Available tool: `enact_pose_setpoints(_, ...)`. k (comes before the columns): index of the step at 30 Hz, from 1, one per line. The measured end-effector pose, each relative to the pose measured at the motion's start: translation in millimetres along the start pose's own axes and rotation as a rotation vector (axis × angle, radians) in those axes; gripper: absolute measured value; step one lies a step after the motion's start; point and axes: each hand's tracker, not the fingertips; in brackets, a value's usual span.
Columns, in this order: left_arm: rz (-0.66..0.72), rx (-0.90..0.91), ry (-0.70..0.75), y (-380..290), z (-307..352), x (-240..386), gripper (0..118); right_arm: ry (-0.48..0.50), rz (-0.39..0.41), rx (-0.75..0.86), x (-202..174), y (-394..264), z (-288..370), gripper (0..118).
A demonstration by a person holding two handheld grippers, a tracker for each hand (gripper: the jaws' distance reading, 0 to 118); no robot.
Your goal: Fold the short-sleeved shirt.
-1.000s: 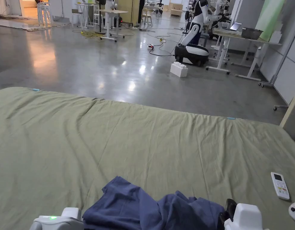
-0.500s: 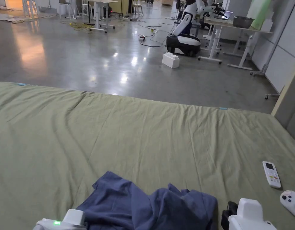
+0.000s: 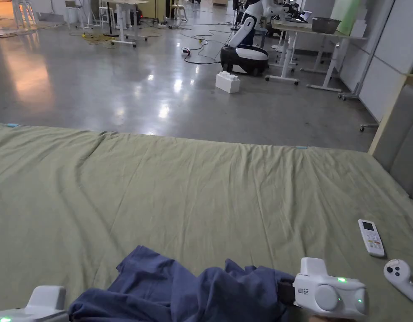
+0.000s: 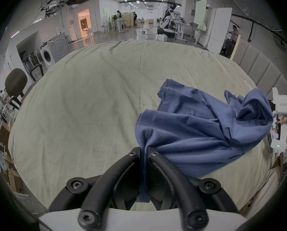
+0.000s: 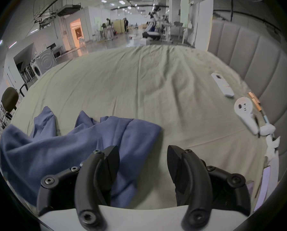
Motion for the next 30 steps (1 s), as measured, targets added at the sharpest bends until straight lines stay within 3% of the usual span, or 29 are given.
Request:
enact_pose_setpoints(4,-0.013,-0.022,0.005,-9.6,-4.1,3.6,7,-0.006,-0.077,-0.11,-0.6,4.3,-47.3,63)
enact_pose_setpoints(7,0.006,-0.029,-0.001,-14.1,-4.4,1.6,7,0.001,-0.074,-0.102,-0.2,1.2,-49.7,53)
enact_pose_setpoints(8,0.011,-0.026,-0.004,-15.1,-5.7,0.3,7,0.001,-0.071,-0.095,-1.9,2.2,-46.7,43)
enact_pose_setpoints(9,0.013,-0.024,-0.001,-15.2,-6.2,0.4,7,0.038,-0.057,-0.072,-3.1,3.2,-42.6,20)
enact_pose_setpoints(10,0.015,-0.022,0.0,-15.3,-6.8,0.4,7,0.107,-0.062,-0.049,-3.7,3.3,-40.1,5)
enact_pose_setpoints(12,0.018,-0.017,-0.004,-13.6,-3.7,1.1,7,0.035,-0.035,-0.03,-7.2,2.7,-28.0,5)
enact_pose_setpoints(14,0.035,0.01,-0.014,-10.2,2.8,0.8,7,0.034,-0.007,0.026,-9.1,2.9,-14.3,5)
enact_pose_setpoints(19,0.062,0.124,-0.05,4.2,30.3,-2.1,7,0.01,-0.045,0.156,2.3,8.8,40.5,5)
enact_pose_setpoints(30,0.072,0.374,-0.087,69.2,119.8,-17.2,7,-0.011,-0.03,0.499,14.2,60.1,202.5,5)
